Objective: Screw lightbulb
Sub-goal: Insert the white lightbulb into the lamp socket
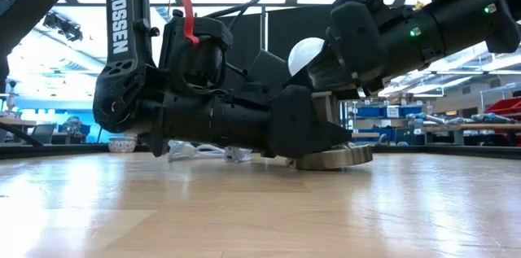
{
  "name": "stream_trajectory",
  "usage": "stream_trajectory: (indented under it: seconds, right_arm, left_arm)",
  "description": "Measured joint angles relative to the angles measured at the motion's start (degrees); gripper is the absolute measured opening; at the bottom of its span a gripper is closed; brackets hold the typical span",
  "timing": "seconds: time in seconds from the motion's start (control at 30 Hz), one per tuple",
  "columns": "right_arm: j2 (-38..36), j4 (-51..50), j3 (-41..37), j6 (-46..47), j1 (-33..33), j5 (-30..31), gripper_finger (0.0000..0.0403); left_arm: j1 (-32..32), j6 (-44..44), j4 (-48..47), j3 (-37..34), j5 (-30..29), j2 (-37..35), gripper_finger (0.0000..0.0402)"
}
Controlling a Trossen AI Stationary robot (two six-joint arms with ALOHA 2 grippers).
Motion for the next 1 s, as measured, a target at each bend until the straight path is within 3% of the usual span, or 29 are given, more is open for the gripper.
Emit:
stream_trajectory:
  seconds: [0.17,0.7,1.0]
  right_arm:
    - [0.11,-0.24,0.00,-0.03,-0.07,-5.38,0.0322]
    - [0.26,12.07,-6.95,-2.18,-0.06,-10.74,0.0315]
    - [0.24,17.75,-8.04,-3.96,-2.24,-16.23,0.0311]
  left_arm:
    - [1.45,0.49,0.59,-0.94,9.96,-0.02,0.0198]
    - [4.72,-0.49,2.28,-2.38,33.57,-0.04,0.0198]
    - [5.53,-0.91,2.28,-2.38,41.74,-0.04,0.0198]
